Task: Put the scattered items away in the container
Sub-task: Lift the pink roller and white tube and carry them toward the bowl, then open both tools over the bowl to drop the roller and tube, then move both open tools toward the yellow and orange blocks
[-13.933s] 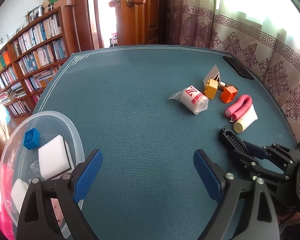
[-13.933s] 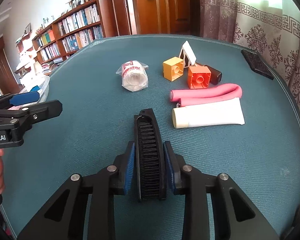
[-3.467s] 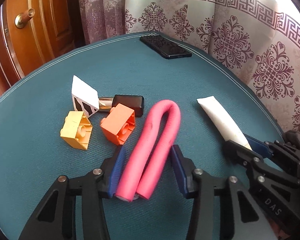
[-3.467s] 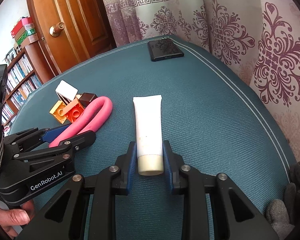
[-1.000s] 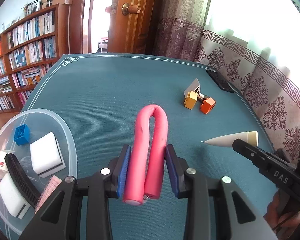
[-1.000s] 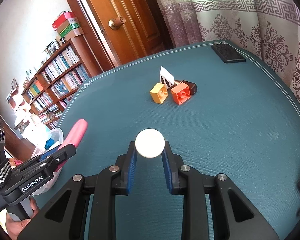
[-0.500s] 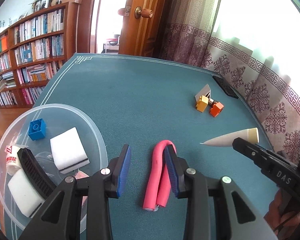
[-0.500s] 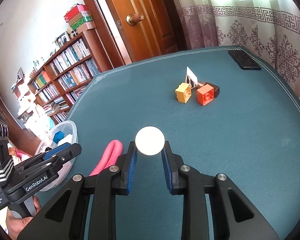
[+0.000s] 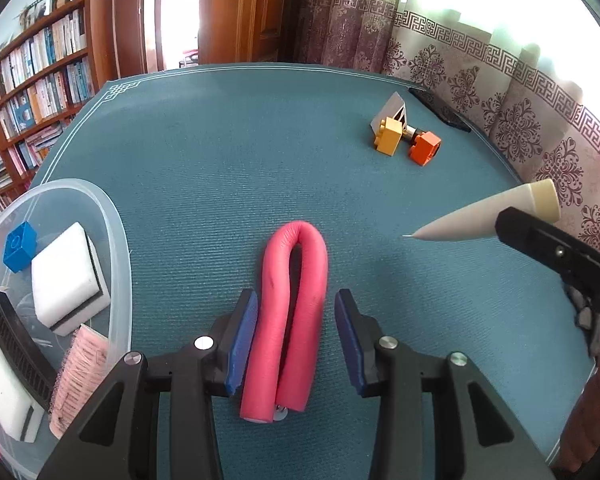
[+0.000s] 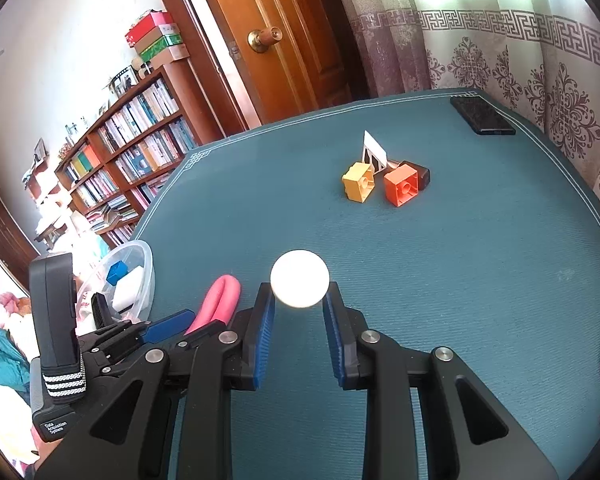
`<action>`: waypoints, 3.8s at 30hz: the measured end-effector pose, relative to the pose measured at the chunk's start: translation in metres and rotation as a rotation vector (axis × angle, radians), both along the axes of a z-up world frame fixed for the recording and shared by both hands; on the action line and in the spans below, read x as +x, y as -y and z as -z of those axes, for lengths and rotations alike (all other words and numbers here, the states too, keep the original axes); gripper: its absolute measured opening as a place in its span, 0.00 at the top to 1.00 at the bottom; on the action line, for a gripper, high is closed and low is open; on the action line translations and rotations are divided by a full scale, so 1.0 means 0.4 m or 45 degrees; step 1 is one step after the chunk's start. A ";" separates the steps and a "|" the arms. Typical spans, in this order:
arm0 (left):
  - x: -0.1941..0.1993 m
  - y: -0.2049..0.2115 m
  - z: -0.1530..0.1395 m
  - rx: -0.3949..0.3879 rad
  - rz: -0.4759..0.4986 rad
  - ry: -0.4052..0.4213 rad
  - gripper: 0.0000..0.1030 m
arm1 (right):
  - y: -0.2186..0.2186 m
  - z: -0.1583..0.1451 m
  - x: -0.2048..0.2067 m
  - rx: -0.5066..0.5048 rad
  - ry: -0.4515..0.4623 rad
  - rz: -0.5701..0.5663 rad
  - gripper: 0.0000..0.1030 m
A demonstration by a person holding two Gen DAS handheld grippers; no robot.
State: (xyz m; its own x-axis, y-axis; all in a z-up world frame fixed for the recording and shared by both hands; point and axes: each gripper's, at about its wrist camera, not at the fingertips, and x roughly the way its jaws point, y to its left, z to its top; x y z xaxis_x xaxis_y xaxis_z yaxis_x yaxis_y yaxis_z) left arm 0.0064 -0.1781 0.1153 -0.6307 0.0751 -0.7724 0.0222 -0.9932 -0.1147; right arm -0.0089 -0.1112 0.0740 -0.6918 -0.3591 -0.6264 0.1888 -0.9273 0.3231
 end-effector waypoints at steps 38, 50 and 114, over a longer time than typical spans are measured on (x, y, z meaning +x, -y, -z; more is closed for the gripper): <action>0.213 0.392 -0.108 -0.018 -0.489 -0.203 0.62 | 0.372 -0.049 0.041 -0.106 0.070 -0.554 0.74; 0.227 0.462 -0.077 0.049 -0.544 -0.194 0.49 | 0.511 -0.042 0.065 -0.028 0.058 -0.685 0.74; -0.098 0.039 -0.094 -0.045 -0.113 -0.053 0.19 | -0.201 0.100 -0.293 -0.007 0.156 0.164 0.55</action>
State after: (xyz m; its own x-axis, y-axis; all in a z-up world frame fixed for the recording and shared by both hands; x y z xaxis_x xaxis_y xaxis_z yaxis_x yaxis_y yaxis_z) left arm -0.0327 -0.1937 0.1527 -0.6652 -0.0098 -0.7466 0.1065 -0.9909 -0.0819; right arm -0.1259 -0.0306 0.0339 -0.6510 -0.2761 -0.7070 0.0273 -0.9394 0.3417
